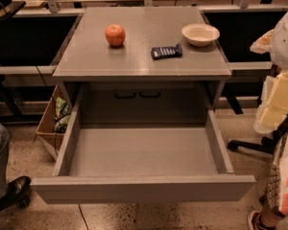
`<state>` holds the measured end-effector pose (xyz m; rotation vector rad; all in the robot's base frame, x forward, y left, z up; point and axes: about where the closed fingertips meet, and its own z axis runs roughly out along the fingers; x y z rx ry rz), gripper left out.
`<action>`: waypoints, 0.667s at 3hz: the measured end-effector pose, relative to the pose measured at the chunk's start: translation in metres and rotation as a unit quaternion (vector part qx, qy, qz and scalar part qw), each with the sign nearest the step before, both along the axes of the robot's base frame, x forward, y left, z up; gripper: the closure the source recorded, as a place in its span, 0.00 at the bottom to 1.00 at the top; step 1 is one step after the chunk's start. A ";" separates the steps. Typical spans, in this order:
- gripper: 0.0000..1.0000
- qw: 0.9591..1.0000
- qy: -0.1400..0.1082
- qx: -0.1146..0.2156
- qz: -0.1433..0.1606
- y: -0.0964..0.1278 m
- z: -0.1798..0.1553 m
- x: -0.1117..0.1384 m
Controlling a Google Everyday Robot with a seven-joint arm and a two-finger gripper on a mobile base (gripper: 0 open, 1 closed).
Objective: Place rxbar blueberry into top drawer
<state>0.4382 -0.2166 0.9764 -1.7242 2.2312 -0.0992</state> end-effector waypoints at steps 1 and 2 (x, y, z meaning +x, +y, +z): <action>0.00 1.000 0.000 0.000 0.000 0.000 0.000 0.000; 0.00 1.000 -0.028 0.012 0.006 0.007 0.001 0.032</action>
Offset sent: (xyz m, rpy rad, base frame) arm 0.0836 0.0157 0.0004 0.0645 -0.1319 0.0320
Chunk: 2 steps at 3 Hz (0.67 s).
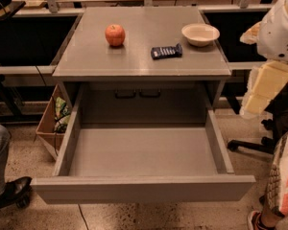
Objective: Place rxbar blueberry into top drawer
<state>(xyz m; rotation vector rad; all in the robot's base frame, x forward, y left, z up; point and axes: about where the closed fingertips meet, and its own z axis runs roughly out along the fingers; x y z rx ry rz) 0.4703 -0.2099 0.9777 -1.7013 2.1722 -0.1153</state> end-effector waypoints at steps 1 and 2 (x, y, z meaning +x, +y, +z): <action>0.00 0.999 -0.032 0.043 0.008 0.027 -0.006 0.069; 0.00 0.996 -0.044 0.076 0.008 0.049 -0.012 0.112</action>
Offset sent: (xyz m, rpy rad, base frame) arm 0.1604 0.0719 -0.0178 0.2290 -0.1164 0.0140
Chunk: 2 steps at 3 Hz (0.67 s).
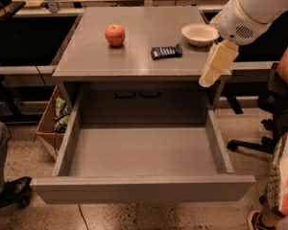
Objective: Place rxbar blueberry into top drawer
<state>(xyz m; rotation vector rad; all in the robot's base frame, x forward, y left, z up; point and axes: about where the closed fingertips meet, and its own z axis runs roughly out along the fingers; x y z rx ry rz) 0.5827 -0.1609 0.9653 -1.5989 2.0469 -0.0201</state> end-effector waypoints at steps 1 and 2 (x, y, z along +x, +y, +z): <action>0.00 1.000 0.000 0.000 0.000 0.000 0.000 0.000; 0.00 1.000 -0.002 0.017 -0.017 0.002 -0.003 0.010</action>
Offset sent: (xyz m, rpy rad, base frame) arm 0.0122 -0.0022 -0.0058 0.0417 -0.0050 -0.0563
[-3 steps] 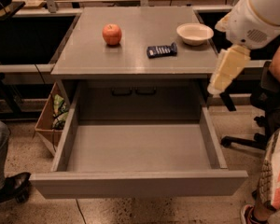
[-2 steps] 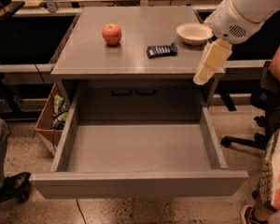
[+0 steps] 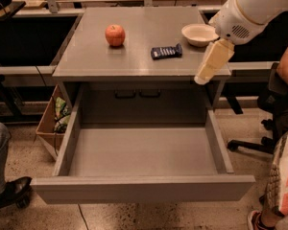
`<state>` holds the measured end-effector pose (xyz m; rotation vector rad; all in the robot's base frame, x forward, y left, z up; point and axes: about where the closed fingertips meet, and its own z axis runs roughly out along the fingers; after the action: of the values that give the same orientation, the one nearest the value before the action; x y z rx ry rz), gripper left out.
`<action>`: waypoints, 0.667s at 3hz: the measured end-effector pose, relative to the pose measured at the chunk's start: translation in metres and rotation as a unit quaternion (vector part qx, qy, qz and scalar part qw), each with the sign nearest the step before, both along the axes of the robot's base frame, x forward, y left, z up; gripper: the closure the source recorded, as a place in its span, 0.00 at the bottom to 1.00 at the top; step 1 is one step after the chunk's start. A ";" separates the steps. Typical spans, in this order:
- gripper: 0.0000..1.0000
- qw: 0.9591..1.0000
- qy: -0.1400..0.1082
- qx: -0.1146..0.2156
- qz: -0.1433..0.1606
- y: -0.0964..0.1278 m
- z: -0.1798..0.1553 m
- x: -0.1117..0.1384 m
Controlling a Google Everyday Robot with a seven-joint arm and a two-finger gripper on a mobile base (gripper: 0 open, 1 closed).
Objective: Place rxbar blueberry into top drawer
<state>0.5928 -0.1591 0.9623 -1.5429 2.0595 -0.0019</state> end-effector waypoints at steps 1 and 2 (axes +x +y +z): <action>0.00 0.996 -0.008 0.070 -0.052 0.013 -0.019 0.060; 0.00 0.990 -0.008 0.117 -0.083 0.030 -0.030 0.106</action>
Offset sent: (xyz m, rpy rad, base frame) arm 0.1596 0.0431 -0.0377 0.3513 -0.0265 -0.2458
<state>0.6983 -0.1295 0.9322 -1.2253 2.0852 0.1589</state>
